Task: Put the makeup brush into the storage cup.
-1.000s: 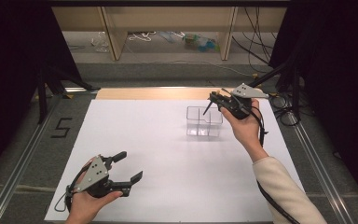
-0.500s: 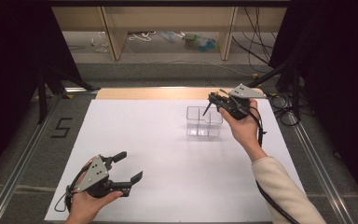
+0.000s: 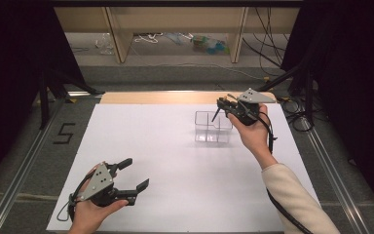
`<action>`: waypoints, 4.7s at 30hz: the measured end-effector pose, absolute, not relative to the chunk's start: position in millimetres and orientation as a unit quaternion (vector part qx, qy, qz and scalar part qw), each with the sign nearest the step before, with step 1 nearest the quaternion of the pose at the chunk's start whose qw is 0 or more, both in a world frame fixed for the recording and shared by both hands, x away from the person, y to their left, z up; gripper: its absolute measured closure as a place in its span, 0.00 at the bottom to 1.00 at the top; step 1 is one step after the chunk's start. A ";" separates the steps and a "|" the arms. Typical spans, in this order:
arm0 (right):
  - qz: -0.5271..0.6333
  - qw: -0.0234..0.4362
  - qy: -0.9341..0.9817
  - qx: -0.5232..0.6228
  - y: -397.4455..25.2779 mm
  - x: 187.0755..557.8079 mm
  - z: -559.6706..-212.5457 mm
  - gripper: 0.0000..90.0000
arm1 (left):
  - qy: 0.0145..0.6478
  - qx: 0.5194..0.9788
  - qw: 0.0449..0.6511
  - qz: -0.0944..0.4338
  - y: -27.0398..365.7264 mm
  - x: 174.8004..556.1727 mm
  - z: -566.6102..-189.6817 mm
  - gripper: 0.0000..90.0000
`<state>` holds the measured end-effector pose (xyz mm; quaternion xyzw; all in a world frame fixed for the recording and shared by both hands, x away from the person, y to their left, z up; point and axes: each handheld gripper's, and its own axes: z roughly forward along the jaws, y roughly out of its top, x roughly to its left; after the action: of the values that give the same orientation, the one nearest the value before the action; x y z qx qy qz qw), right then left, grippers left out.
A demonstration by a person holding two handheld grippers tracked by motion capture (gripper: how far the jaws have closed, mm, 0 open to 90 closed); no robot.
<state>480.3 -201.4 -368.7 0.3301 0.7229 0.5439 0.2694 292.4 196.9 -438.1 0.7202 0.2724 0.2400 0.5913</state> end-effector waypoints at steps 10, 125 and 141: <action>0.540 0.270 0.725 0.331 -200.0 481.4 -370.1 0.93 | 0.272 0.720 0.591 0.240 196.8 292.4 -438.0 0.17; 0.495 0.257 0.756 0.342 -189.4 494.0 -405.5 0.93 | 0.271 0.723 0.590 0.238 195.5 292.3 -438.8 0.17; 0.491 0.255 0.758 0.345 -188.7 495.5 -410.3 0.93 | 0.271 0.723 0.590 0.237 195.5 292.5 -438.9 0.17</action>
<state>495.5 -188.7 -410.3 0.3445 0.7585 0.4907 0.2553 292.5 195.5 -438.9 0.7226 0.2707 0.2373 0.5902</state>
